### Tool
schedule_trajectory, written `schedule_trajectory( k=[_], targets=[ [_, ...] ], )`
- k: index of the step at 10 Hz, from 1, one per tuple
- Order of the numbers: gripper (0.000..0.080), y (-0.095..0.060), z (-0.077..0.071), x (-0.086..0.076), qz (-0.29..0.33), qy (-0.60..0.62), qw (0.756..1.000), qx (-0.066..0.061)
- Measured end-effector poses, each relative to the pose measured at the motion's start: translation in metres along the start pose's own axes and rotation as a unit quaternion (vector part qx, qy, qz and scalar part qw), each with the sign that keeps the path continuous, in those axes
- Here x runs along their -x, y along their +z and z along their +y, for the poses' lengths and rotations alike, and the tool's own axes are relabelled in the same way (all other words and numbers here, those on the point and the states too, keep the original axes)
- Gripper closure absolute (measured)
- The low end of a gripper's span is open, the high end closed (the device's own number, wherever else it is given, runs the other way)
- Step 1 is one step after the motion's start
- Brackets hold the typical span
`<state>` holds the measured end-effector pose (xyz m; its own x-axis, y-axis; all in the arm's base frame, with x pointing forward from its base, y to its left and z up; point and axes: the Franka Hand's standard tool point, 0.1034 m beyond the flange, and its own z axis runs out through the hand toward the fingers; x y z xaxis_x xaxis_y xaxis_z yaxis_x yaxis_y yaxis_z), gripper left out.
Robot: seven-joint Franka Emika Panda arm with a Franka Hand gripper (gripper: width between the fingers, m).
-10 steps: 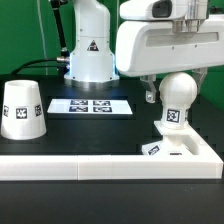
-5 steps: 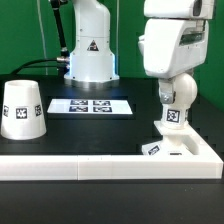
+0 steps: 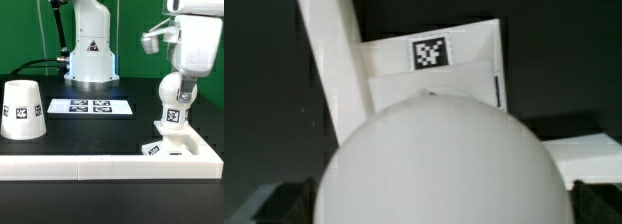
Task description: Assemble lamp
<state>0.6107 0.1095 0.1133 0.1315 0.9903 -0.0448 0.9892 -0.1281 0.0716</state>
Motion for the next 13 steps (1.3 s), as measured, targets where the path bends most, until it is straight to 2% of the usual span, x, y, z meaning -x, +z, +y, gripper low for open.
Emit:
schedule_trajectory(
  k=[1, 4, 5, 10, 11, 13],
  targets=[
    [0.0101, 0.001, 0.001, -0.001, 0.0, -0.012, 1.0, 0.007],
    [0.0101, 0.002, 0.001, 0.003, -0.009, -0.041, 0.999, 0.011],
    [0.0222, 0.002, 0.002, 0.003, -0.009, -0.039, 0.999, 0.011],
    [0.0222, 0.002, 0.002, 0.007, -0.009, -0.023, 1.0, 0.01],
    [0.0222, 0.003, 0.004, 0.014, -0.009, 0.01, 1.0, 0.008],
    [0.0222, 0.003, 0.003, 0.016, -0.007, 0.148, 0.989, 0.01]
  ],
)
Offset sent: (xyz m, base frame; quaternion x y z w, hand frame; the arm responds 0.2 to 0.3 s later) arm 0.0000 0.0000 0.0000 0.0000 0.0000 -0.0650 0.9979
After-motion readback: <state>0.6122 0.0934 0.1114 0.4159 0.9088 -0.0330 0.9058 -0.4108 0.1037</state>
